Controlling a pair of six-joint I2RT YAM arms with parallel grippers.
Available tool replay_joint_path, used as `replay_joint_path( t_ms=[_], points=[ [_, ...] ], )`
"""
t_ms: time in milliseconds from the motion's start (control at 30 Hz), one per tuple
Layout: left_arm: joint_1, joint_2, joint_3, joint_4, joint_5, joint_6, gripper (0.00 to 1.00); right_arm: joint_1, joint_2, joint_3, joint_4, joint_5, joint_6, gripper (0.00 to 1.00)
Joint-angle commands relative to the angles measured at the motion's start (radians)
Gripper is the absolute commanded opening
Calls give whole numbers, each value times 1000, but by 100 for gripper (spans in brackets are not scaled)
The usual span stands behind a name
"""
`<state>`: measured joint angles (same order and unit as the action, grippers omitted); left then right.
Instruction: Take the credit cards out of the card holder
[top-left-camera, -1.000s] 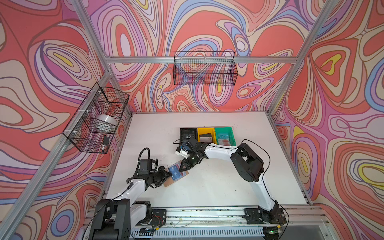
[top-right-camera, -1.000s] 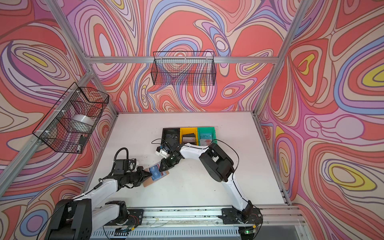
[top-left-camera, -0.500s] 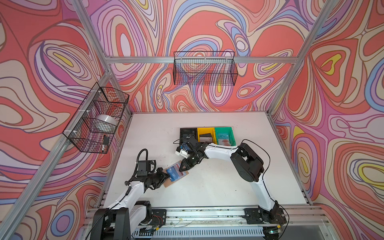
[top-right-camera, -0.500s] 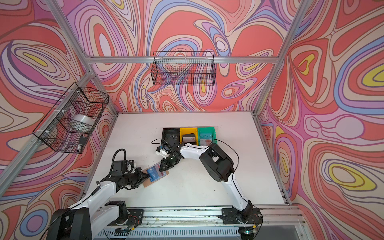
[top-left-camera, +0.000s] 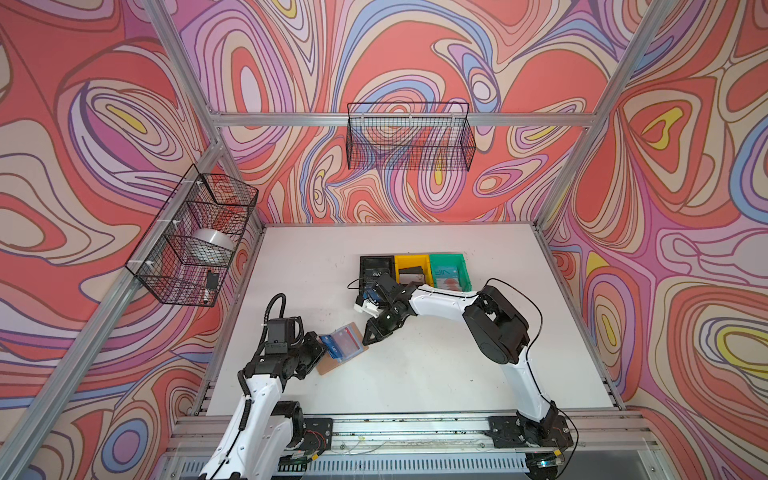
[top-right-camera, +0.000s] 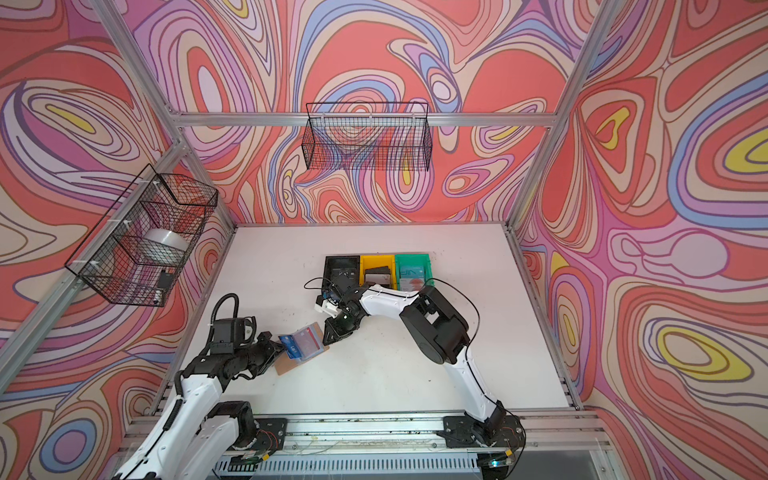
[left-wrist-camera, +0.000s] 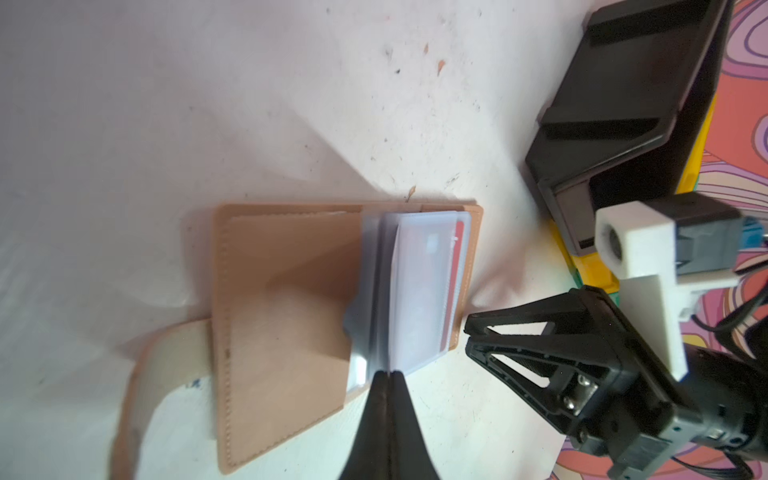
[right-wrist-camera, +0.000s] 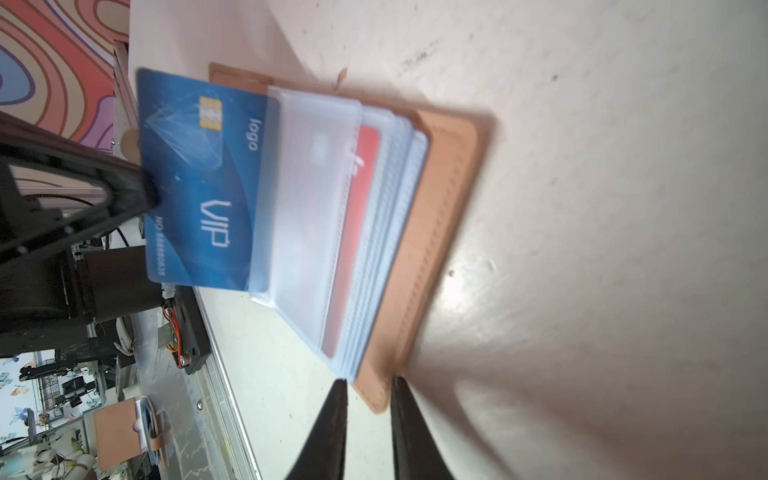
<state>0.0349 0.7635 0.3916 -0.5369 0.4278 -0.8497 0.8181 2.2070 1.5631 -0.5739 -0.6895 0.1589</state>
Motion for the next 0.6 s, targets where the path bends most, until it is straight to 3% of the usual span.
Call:
replay_joint_path(
  t_ms=[0, 167, 400, 567],
  points=[
    [8, -9, 31, -103, -37, -8, 0, -5, -55, 43, -48, -25, -23, 25],
    [8, 0, 55, -78, 26, -8, 0, -15, -78, 83, -95, -73, -46, 32],
    [8, 38, 157, -217, -26, 46, 0, -30, -91, 101, -115, -109, -57, 36],
    [7, 23, 108, -140, 57, 19, 0, -40, -86, 120, -132, -147, -69, 36]
  ],
)
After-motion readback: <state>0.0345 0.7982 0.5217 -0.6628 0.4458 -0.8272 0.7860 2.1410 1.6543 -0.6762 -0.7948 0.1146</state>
